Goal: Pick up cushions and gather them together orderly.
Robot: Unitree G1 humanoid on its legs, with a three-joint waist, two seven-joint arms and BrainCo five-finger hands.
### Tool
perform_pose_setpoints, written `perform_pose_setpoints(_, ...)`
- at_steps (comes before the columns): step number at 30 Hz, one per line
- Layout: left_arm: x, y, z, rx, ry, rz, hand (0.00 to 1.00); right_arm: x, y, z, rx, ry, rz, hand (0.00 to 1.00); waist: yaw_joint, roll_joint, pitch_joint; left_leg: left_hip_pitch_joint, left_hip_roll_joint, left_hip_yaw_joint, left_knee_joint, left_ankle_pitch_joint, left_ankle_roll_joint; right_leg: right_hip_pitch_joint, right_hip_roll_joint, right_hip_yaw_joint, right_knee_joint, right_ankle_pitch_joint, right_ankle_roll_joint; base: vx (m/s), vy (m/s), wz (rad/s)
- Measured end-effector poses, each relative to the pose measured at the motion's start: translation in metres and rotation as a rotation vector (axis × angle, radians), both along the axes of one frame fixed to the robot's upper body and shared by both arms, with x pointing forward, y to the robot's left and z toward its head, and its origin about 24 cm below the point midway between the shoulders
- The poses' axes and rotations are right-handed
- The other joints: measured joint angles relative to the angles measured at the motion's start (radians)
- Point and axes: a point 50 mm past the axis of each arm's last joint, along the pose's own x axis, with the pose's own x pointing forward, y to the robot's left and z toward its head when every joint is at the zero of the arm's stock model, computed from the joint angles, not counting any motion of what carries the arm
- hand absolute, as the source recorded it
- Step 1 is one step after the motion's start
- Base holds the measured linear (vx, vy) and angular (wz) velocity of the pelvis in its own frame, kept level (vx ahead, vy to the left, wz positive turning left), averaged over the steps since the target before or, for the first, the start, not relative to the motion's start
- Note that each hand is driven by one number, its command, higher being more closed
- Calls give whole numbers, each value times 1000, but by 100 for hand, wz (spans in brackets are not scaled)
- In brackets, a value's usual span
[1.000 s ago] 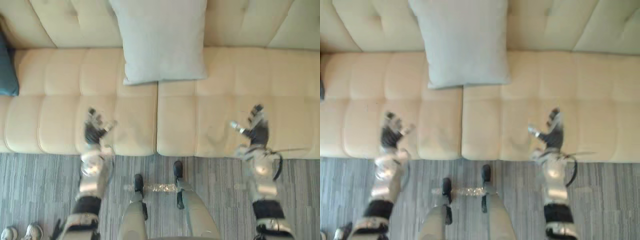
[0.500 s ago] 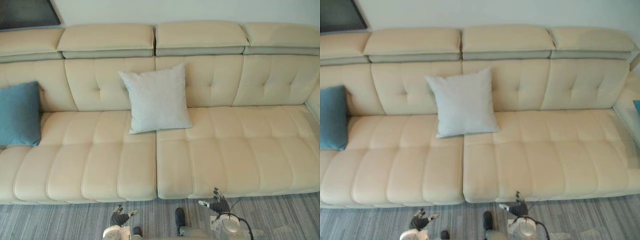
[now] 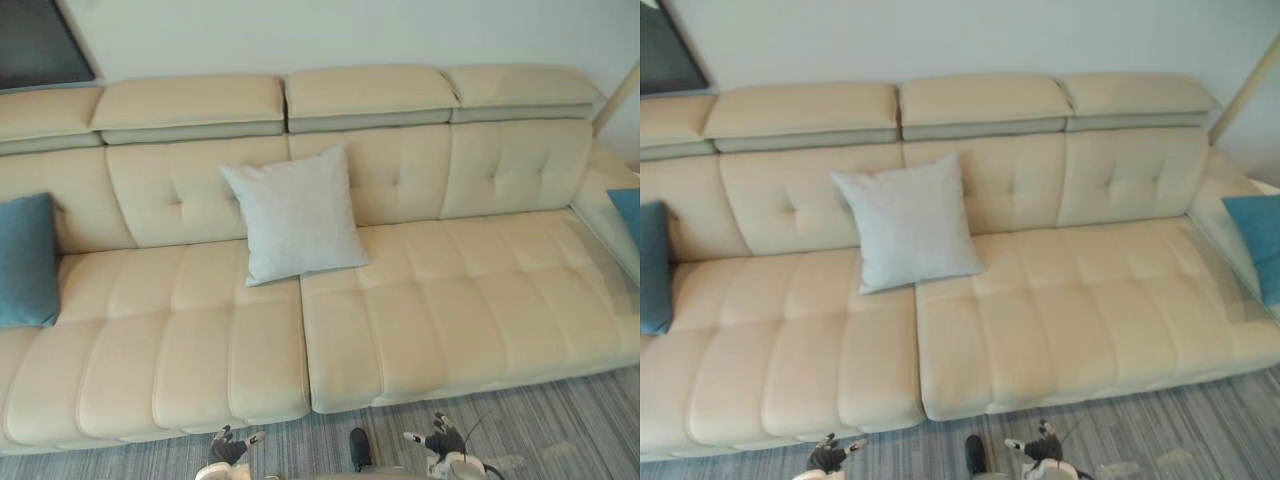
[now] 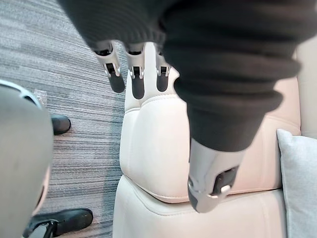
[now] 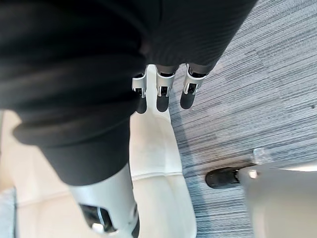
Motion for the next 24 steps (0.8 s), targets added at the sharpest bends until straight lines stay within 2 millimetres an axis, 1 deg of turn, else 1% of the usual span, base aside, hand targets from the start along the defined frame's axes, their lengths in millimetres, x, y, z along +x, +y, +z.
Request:
perform_pose_setpoints(1,15,1,5,6,-35,-14,0,7,3,2,2,-16,17,0,1,-5,14,-36,12,13,39,-4,13,-20,-4,0,-13,29,50,-138,5,-16)
perform_pose_setpoints(2,19,1,7,8,-50,-15,0,14,5,4,3,-33,29,0,11,4,20,-53,34,24,42,1,20,-26,-11,-14,-12,23,82,-166,24,-11)
perform_pose_setpoints(3,32,-1,11,8,-88,-24,0,18,7,6,7,-40,35,0,15,17,37,-69,57,16,53,3,17,-75,-7,-112,167,-75,-4,-86,49,5)
perform_pose_setpoints(4,42,-3,17,14,-127,-42,0,17,8,5,8,-35,35,0,33,34,50,-43,81,7,52,13,4,-103,-29,-225,437,-220,-41,-30,29,9)
perform_pose_setpoints(5,43,-2,18,16,-133,-44,0,15,8,4,10,-30,35,0,38,37,52,-34,83,5,54,16,3,-96,-48,-245,502,-255,-31,6,-69,14)
perform_pose_setpoints(6,42,-1,18,19,-136,-42,0,15,9,4,10,-28,39,0,39,32,49,-29,83,0,60,16,2,-81,-76,-264,551,-287,-22,-34,-178,31)
perform_pose_setpoints(7,46,4,21,35,-147,-40,0,14,10,4,11,-27,41,0,38,-4,43,-34,62,-11,77,23,-8,-77,-100,-287,577,-319,-2,-67,-155,24)
perform_pose_setpoints(8,46,3,21,32,-146,-37,0,16,11,4,11,-33,43,0,44,-5,44,-36,62,-12,69,26,-8,-75,-88,-289,562,-312,1,-123,-106,2)
perform_pose_setpoints(9,42,-2,17,11,-127,-23,0,26,9,9,0,-58,54,0,66,19,24,-56,68,-14,7,54,34,-30,-48,-267,403,-267,15,-124,-96,-40)
perform_pose_setpoints(10,40,-9,14,-19,-124,7,0,37,6,14,-14,-88,49,0,80,34,21,-58,98,3,-45,124,-13,-17,-62,-281,412,-309,-33,-103,-96,-32)
perform_pose_setpoints(11,44,-10,16,-19,-137,12,0,40,8,15,-11,-95,51,0,77,25,33,-59,88,4,-41,126,-16,-22,-84,-299,469,-348,-39,-45,-157,-15)
perform_pose_setpoints(12,49,-11,18,-19,-145,2,0,39,12,14,-1,-90,54,0,76,-3,49,-61,73,7,-31,130,-20,27,-121,-320,419,-387,-4,-89,-204,-11)
perform_pose_setpoints(13,48,-13,17,-24,-136,-1,0,45,17,16,4,-106,75,0,91,4,67,-78,96,15,5,128,-22,76,-92,-334,333,-379,-24,-167,-267,-21)
perform_pose_setpoints(14,43,-21,13,-41,-114,-22,0,47,19,19,5,-124,78,0,89,35,75,-95,136,17,40,128,-23,94,-52,-341,297,-336,-35,-211,-224,-25)
perform_pose_setpoints(15,41,-23,12,-45,-109,-30,0,48,20,20,6,-131,78,0,89,37,75,-96,142,17,45,128,-23,97,-46,-341,292,-335,-36,-238,-172,-16)
perform_pose_setpoints(16,39,-31,10,-60,-98,-51,0,42,20,17,5,-115,67,0,85,41,82,-80,163,16,38,142,-47,105,-26,-342,291,-332,-41,-283,-143,-15)
perform_pose_setpoints(17,38,-34,10,-60,-94,-67,0,38,18,15,-3,-105,55,0,75,42,82,-76,165,12,8,164,-69,86,-19,-340,293,-323,-58,-264,-101,-15)
perform_pose_setpoints(18,39,-34,10,-60,-94,-73,0,38,18,15,-5,-104,52,0,71,41,82,-79,161,9,5,167,-66,79,-20,-339,296,-324,-60,-256,-28,-17)
perform_pose_setpoints(20,38,-38,9,-55,-84,-108,0,31,10,11,-21,-72,43,0,47,36,86,-84,136,-41,10,158,-51,58,-33,-323,300,-320,-58,-190,52,-16)
perform_pose_setpoints(21,37,-37,8,-54,-79,-110,0,28,9,10,-22,-61,38,0,44,35,86,-83,129,-49,14,153,-45,57,-39,-321,300,-317,-59,-113,90,-12)
perform_pose_setpoints(22,36,-37,8,-51,-73,-118,0,23,6,7,-23,-42,26,0,41,26,89,-84,112,-77,44,130,-40,56,-50,-315,299,-317,-65,-85,180,-34)
perform_pose_setpoints(23,36,-37,7,-48,-69,-131,0,15,1,3,-27,-9,8,0,40,26,83,-71,72,-131,112,59,-32,53,-61,-289,295,-309,-53,-78,242,-65)
perform_pose_setpoints(24,31,-35,6,-44,-54,-131,0,9,-1,1,-31,15,4,0,41,43,72,-42,51,-157,83,-8,-38,47,-54,-256,285,-297,-35,-73,284,-76)
